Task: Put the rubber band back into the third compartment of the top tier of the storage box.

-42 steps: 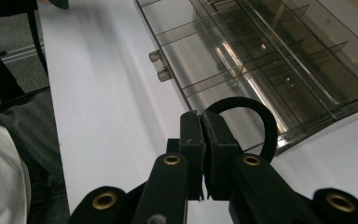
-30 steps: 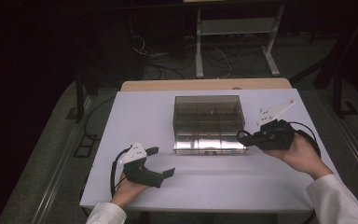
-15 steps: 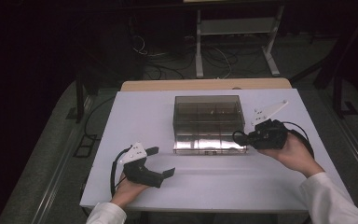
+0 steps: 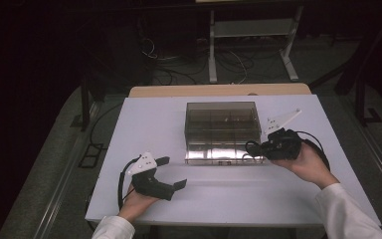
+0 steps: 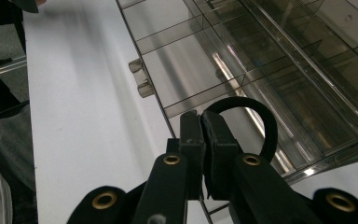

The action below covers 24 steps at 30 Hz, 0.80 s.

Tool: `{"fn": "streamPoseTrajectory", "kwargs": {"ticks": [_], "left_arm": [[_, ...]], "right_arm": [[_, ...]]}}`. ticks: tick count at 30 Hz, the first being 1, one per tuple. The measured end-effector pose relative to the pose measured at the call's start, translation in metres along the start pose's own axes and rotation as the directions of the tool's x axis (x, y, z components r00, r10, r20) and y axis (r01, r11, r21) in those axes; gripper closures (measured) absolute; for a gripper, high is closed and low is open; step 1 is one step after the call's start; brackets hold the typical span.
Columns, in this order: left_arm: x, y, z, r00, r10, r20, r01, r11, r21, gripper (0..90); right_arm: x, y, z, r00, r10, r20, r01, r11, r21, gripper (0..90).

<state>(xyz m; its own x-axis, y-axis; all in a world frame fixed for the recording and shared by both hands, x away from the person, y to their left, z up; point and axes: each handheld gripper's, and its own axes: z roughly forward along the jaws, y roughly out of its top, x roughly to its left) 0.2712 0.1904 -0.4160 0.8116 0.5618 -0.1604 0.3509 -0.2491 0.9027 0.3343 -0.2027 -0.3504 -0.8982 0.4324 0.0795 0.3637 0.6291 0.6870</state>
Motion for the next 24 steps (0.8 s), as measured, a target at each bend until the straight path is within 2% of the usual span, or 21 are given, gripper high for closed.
{"fn": "streamPoseTrajectory", "kwargs": {"ticks": [24], "left_arm": [[0.000, 0.000, 0.000, 1.0000, 0.004, 0.001, -0.004, 1.0000, 0.003, 0.0]], "right_arm": [[-0.009, -0.001, 0.015, 0.9995, 0.030, -0.009, -0.029, 0.999, 0.023, 85.9]]}}
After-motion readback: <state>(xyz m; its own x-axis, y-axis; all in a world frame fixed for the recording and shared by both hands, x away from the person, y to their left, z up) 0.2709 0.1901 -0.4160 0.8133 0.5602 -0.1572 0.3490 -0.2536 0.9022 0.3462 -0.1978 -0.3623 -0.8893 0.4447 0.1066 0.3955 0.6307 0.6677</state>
